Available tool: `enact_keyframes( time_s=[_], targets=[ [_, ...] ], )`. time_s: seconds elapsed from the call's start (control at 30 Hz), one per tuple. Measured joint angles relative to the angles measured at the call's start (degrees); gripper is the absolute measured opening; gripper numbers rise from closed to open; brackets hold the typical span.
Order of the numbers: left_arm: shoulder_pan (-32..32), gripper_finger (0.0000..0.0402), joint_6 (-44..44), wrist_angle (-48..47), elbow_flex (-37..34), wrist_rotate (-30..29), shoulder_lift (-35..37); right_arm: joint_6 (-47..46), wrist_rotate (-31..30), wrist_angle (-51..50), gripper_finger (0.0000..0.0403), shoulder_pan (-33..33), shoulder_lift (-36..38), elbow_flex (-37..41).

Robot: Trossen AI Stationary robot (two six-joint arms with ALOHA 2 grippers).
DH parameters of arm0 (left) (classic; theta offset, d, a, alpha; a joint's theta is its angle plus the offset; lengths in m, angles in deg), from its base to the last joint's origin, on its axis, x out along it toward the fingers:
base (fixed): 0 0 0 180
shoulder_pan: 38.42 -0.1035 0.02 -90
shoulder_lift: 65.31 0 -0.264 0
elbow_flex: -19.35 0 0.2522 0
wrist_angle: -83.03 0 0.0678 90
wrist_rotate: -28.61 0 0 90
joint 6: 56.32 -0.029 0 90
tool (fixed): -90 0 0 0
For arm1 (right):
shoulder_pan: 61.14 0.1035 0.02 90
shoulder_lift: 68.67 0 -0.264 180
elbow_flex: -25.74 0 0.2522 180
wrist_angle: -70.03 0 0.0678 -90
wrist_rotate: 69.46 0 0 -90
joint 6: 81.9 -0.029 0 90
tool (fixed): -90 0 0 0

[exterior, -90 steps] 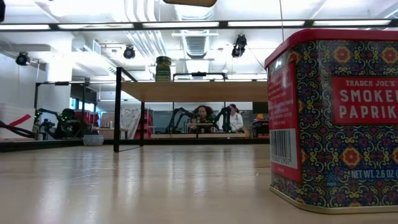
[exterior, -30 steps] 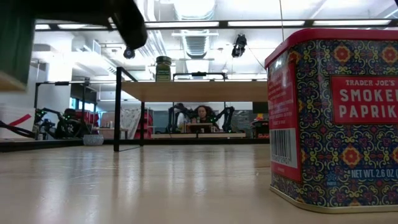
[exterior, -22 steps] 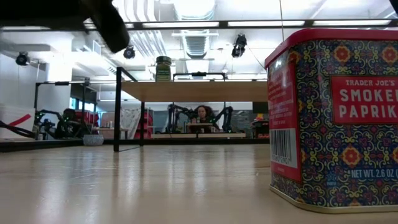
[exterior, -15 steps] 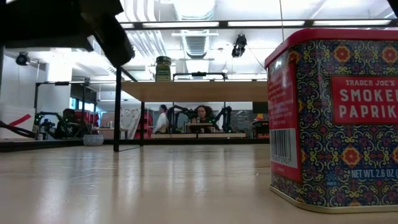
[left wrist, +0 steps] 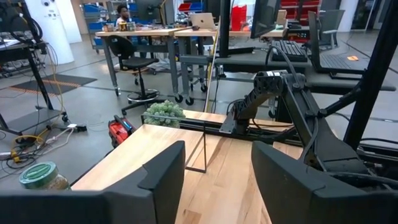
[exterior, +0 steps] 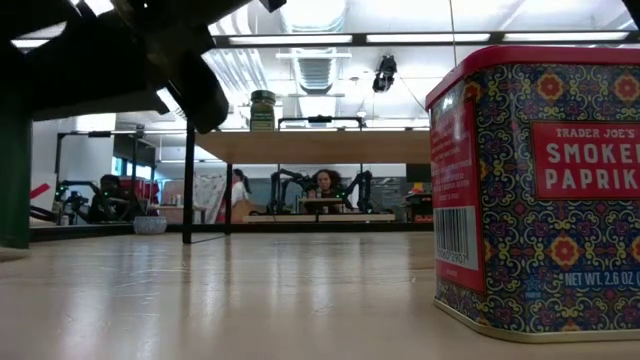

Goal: Shelf spices
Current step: Remove the black seasoning can from the shelf, then remove the green seasoning bottle from the shelf

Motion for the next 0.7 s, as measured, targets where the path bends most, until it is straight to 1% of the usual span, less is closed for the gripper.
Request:
enact_keyframes(
  time_s=[0.13,0.23,0.47,0.7],
  targets=[
    [0.00,0.0169,0.00,-0.13,0.00,0.06,0.00,-0.20,-0.11,0.18,0.0134,0.00,0.05,1.08],
    [0.01,0.0171,0.04,-0.32,0.00,1.48,0.00,-0.77,-0.10,0.34,0.0143,0.02,0.09,1.65],
    [0.00,0.0187,0.26,-0.35,-0.02,1.55,-0.02,-0.70,0.02,-1.03,0.0196,0.11,0.54,2.03],
    [0.00,0.0200,0.53,-0.63,-0.07,1.58,-0.02,1.39,0.02,-5.09,0.0241,0.13,4.37,2.03]
  ],
)
